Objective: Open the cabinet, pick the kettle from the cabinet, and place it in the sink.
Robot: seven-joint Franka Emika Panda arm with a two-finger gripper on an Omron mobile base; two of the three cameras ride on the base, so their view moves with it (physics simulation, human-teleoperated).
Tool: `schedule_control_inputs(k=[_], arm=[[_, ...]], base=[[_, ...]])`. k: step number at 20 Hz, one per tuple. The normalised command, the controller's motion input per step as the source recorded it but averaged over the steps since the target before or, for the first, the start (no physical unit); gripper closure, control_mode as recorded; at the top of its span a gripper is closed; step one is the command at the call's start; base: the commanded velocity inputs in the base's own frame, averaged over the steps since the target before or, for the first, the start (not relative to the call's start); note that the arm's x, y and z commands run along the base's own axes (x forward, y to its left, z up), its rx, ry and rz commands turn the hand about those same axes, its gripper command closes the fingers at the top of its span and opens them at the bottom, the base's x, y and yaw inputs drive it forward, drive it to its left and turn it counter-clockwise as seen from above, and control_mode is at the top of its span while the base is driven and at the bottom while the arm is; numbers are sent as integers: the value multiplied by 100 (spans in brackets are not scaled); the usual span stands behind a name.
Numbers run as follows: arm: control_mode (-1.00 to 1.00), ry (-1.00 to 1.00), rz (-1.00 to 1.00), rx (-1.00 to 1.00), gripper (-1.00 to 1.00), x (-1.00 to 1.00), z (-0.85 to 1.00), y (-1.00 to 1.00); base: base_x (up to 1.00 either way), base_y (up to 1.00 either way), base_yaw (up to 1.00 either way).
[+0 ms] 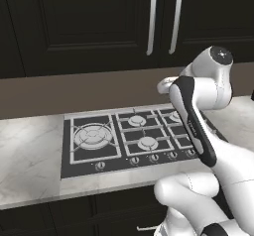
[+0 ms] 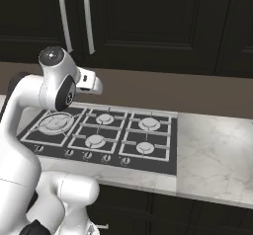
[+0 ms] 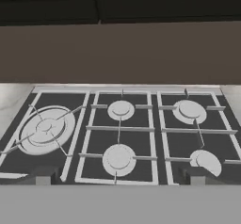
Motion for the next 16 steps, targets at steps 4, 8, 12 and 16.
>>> schedule_control_inputs(k=[4,8,12,16], arm=[[-100,9,0,5,-100,0,33,-9],[-100,9,0,4,-100,0,34,-10],[-100,6,-4,0,-100,1,34,-7],[-100,-1,0,0,-100,6,27,-1]], base=[[0,0,0],[0,0,0],[0,0,0],[0,0,0]])
